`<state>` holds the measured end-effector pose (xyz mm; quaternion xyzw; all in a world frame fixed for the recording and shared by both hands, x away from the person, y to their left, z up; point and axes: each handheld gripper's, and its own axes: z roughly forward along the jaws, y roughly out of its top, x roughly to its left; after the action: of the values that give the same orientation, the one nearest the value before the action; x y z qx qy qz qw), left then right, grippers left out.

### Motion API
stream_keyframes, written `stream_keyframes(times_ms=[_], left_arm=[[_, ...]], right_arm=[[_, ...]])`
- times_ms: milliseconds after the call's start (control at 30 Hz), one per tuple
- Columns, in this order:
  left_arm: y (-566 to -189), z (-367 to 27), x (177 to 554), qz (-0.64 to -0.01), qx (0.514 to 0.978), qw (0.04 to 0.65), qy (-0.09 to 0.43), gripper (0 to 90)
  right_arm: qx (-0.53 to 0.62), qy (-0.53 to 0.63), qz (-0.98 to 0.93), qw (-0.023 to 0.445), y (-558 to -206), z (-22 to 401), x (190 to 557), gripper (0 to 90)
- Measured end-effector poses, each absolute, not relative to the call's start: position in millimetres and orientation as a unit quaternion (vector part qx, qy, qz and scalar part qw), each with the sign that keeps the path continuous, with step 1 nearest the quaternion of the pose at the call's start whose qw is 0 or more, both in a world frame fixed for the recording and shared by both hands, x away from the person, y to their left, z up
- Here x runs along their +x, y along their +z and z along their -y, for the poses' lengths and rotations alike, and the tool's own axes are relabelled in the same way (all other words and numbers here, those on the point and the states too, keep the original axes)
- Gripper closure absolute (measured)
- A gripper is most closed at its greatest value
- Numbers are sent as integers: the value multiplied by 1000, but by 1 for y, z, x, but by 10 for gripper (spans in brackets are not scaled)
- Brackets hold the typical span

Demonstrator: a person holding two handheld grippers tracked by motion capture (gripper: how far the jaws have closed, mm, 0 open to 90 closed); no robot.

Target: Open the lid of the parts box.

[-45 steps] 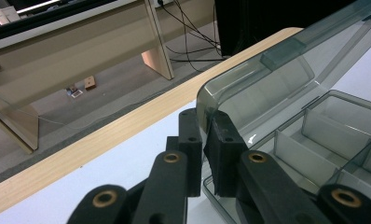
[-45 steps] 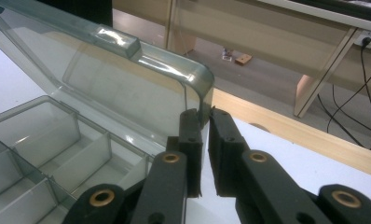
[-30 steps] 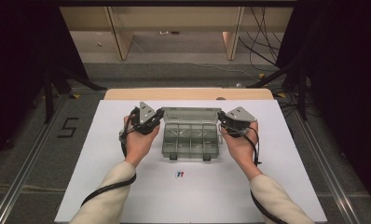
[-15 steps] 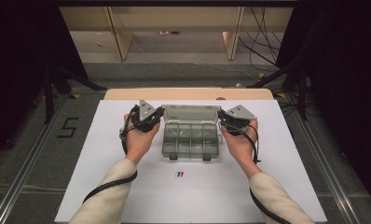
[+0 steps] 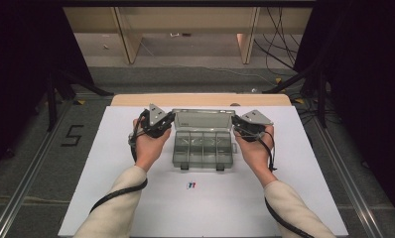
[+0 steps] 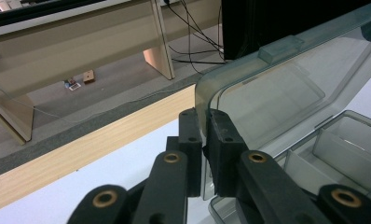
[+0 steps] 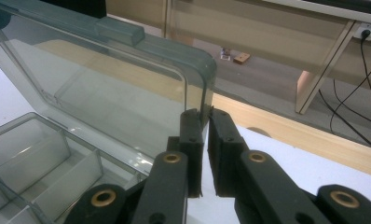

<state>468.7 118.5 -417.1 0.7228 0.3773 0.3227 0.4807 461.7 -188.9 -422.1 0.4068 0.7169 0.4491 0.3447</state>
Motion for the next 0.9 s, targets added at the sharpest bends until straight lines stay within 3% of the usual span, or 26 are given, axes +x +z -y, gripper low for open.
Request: stream_keyframes(times_ms=[900], left_arm=[[-416,-117,479,-378,724,477,325,841]], right_arm=[[415,451,-713,340,-424,188,472,850]])
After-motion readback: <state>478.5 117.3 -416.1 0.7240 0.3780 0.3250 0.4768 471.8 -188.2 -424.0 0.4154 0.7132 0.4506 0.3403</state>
